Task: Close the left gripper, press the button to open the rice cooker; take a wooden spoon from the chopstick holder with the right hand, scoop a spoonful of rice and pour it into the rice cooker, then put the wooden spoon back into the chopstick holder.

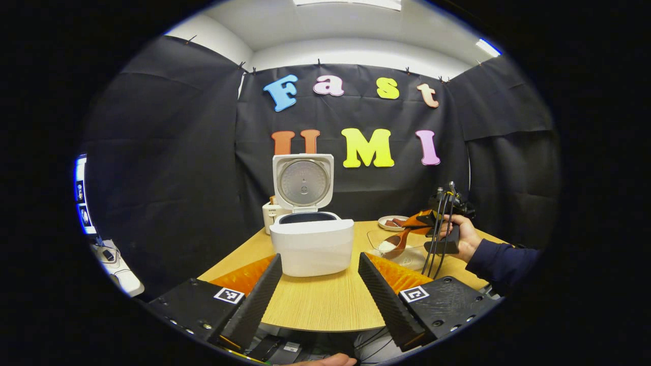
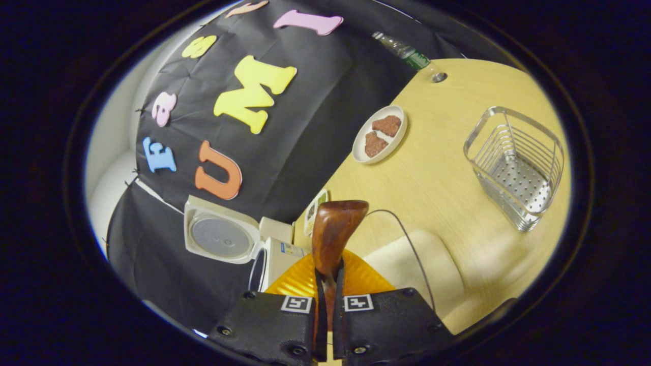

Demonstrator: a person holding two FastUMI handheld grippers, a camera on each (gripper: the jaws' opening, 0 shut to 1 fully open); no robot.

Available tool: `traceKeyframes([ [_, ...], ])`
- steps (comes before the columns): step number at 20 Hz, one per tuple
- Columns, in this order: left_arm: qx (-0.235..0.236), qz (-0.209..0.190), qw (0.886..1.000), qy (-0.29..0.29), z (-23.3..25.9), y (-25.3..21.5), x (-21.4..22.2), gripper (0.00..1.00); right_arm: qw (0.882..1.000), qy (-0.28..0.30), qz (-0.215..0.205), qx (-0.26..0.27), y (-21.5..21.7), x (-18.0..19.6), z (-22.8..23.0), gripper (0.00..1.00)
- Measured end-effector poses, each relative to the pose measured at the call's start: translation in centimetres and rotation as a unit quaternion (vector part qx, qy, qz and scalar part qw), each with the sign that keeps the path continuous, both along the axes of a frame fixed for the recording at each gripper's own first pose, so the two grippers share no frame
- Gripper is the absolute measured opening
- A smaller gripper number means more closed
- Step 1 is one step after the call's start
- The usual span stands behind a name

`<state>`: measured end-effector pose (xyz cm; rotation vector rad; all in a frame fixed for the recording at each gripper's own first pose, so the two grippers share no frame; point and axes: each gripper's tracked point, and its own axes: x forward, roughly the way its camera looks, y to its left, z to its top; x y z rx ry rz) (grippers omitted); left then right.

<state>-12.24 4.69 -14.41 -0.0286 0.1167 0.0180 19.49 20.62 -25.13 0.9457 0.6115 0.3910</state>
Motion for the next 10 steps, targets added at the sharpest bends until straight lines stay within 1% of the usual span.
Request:
traceKeyframes([
  [2,-0.002,-0.004,1.000,-0.002,0.1,-0.2,-0.1,0.95,0.999,0.001,-0.012,0.031,-1.4,0.5,0.6,0.09],
  [4,-0.003,-0.007,1.000,-0.004,0.3,-0.5,0.2,0.95,0.996,0.003,-0.016,0.091,-2.7,0.6,2.0,0.09],
  [5,-0.003,-0.008,1.000,-0.005,0.4,-0.6,0.3,0.95,0.991,0.008,-0.014,0.134,-3.2,0.7,2.8,0.09],
  [7,-0.004,-0.008,1.000,-0.008,0.8,-0.6,0.6,0.96,0.974,0.036,-0.017,0.225,-4.3,1.1,3.6,0.08],
  [8,-0.005,-0.008,1.000,-0.008,1.0,-0.6,0.9,0.96,0.968,0.045,-0.018,0.246,-4.6,1.2,3.7,0.09],
  [9,-0.006,-0.007,1.000,-0.007,1.2,-0.6,1.3,0.96,0.966,0.046,-0.018,0.254,-4.5,1.3,3.6,0.09],
  [10,-0.008,-0.005,1.000,-0.008,1.5,-0.4,1.6,0.96,0.967,0.045,-0.017,0.251,-4.5,1.5,3.5,0.09],
])
